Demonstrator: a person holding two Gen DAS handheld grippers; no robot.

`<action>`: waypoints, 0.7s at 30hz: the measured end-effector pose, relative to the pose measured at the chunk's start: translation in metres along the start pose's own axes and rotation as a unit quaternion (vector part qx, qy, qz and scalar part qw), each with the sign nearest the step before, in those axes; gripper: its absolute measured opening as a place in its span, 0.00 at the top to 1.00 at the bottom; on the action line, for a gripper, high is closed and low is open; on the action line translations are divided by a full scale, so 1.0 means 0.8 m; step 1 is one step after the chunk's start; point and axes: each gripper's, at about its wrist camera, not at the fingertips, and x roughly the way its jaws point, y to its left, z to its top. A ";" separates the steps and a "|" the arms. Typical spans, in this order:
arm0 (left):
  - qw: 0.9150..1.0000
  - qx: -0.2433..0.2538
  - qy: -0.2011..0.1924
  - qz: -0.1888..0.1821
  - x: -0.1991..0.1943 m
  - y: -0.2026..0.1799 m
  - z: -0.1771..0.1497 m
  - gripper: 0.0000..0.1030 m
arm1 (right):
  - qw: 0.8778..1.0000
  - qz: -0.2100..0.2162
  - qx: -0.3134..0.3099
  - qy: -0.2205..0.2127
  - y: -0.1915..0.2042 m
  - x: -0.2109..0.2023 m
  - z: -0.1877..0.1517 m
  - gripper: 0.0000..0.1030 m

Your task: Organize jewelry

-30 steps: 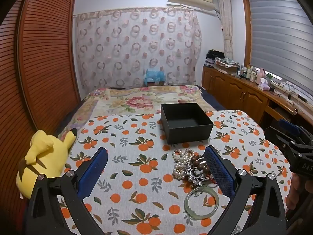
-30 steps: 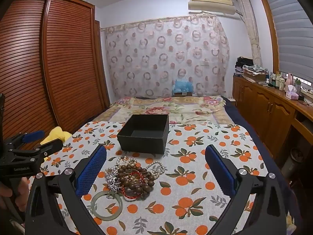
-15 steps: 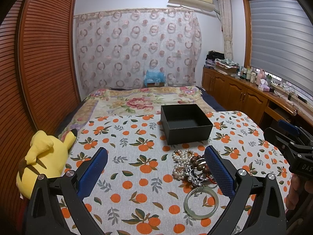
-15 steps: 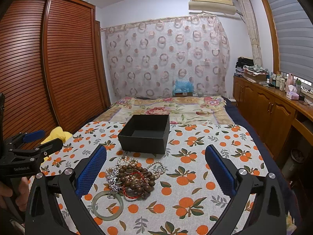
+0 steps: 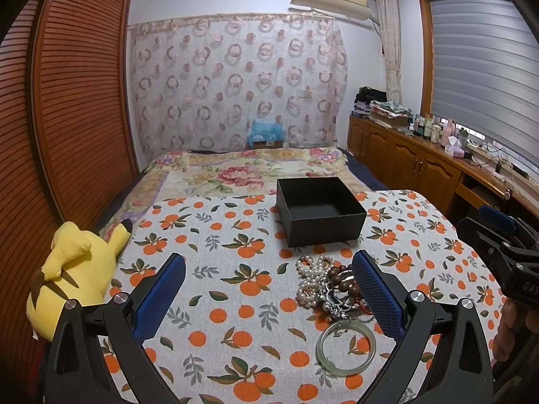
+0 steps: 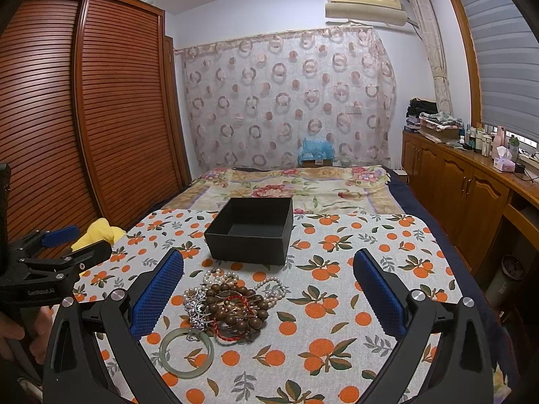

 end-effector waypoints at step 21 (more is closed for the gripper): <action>1.000 -0.001 0.004 0.000 0.010 -0.007 -0.012 0.07 | 1.000 0.001 0.000 0.000 -0.001 0.001 -0.002 0.02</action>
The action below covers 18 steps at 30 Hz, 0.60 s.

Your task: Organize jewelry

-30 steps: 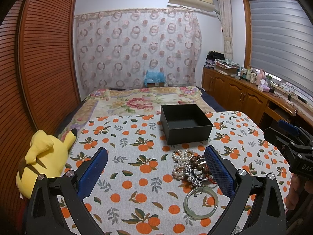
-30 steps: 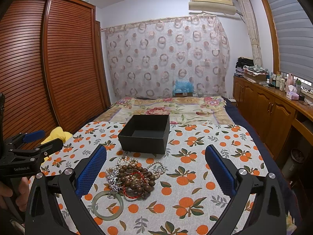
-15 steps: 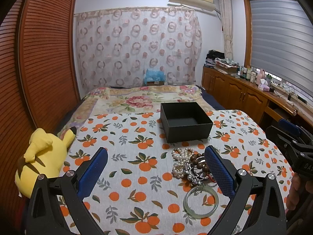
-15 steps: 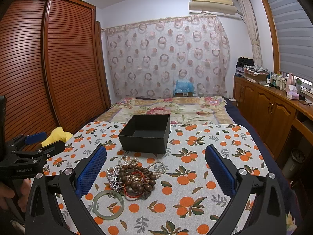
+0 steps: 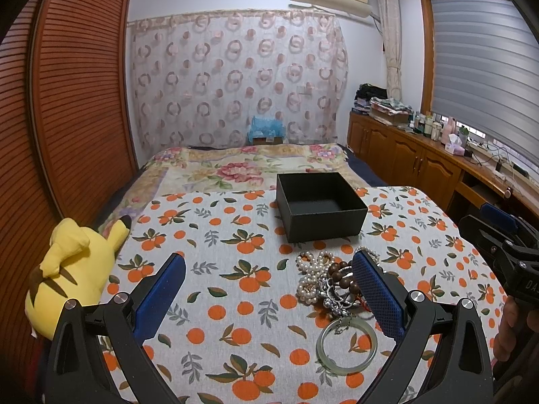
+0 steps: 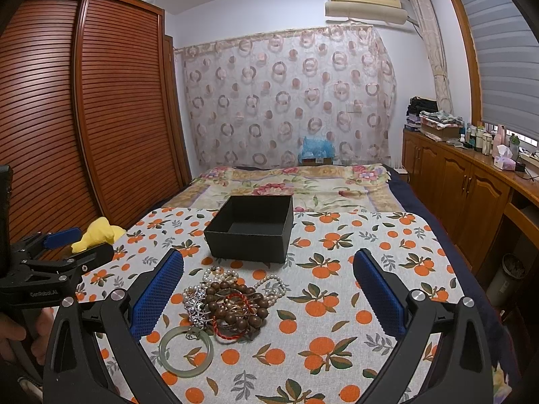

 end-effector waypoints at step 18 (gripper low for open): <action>1.000 -0.001 0.001 -0.001 0.000 0.000 0.000 0.07 | 1.000 0.001 -0.001 -0.001 -0.003 -0.005 0.001 0.02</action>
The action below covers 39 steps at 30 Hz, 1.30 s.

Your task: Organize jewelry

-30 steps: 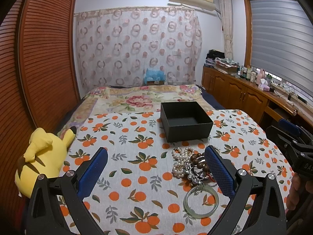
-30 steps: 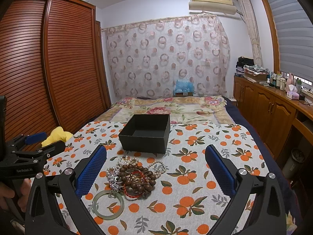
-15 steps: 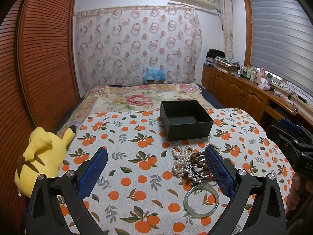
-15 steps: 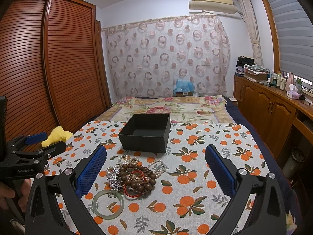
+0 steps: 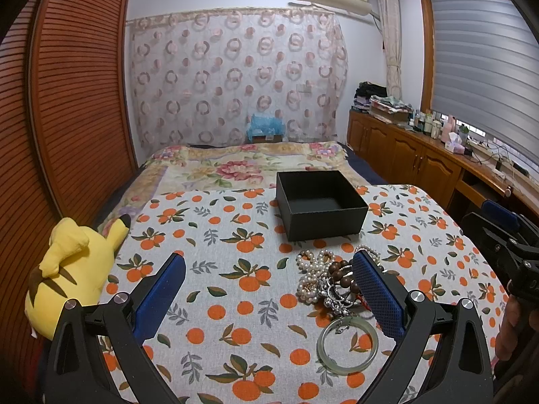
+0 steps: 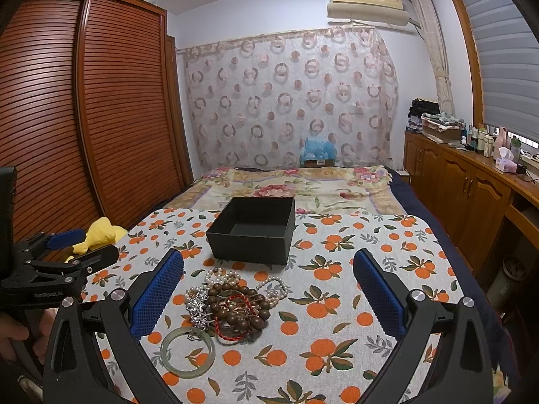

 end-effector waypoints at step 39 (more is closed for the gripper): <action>0.994 -0.001 0.102 -0.028 0.067 0.036 -0.045 0.07 | 0.961 0.123 -0.158 0.193 0.076 0.156 -0.063 0.54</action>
